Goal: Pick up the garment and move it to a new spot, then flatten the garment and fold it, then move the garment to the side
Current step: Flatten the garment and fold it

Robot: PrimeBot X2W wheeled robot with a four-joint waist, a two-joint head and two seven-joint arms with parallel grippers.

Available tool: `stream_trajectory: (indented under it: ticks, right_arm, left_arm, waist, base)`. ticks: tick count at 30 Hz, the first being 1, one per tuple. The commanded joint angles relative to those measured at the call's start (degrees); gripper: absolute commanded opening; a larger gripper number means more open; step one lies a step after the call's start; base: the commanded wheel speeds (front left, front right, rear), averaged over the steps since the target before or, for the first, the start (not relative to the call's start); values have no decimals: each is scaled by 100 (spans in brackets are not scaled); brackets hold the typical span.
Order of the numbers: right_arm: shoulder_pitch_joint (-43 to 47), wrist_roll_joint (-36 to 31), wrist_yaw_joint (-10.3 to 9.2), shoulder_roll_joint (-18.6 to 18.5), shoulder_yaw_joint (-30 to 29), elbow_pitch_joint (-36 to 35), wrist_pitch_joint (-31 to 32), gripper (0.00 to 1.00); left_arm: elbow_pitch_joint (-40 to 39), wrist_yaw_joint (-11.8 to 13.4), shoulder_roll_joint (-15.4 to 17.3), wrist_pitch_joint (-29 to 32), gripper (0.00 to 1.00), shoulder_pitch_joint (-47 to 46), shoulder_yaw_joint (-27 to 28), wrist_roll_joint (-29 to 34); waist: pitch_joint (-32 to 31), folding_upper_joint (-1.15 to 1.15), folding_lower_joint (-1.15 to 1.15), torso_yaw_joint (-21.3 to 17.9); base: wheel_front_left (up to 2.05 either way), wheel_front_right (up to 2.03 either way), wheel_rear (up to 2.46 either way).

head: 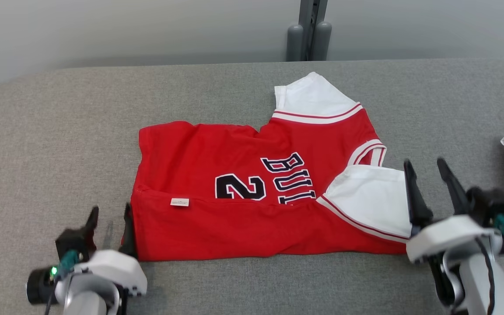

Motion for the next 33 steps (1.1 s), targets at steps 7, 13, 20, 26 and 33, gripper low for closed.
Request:
stream_trajectory:
  ticks: [7,13,20,26,33]
  right_arm:
    - [1187,190,-2,-56,-23,-213,4,100]
    - [1460,322,-2,0,49,-4,4,100]
    - [1241,494,-2,27,193,402,4,100]
    - [1181,609,-2,26,166,376,4,100]
    - [1449,698,-2,-139,335,224,4,100]
  left_arm:
    - [-165,183,15,0,100,752,-334,-421]
    - [-184,297,18,0,100,862,-460,-559]
    - [-96,299,18,0,100,702,-527,-586]
    - [-60,259,18,0,100,642,-546,-607]
    - [-94,208,18,0,100,791,-519,-620]
  waist:
    - [-87,0,0,19]
    - [-79,0,0,-16]
    - [-32,0,0,-13]
    - [-39,0,0,-3]
    - [-128,0,0,-20]
  base:
    - [0,0,0]
    - [0,0,0]
    - [0,0,0]
    - [0,0,0]
    - [0,0,0]
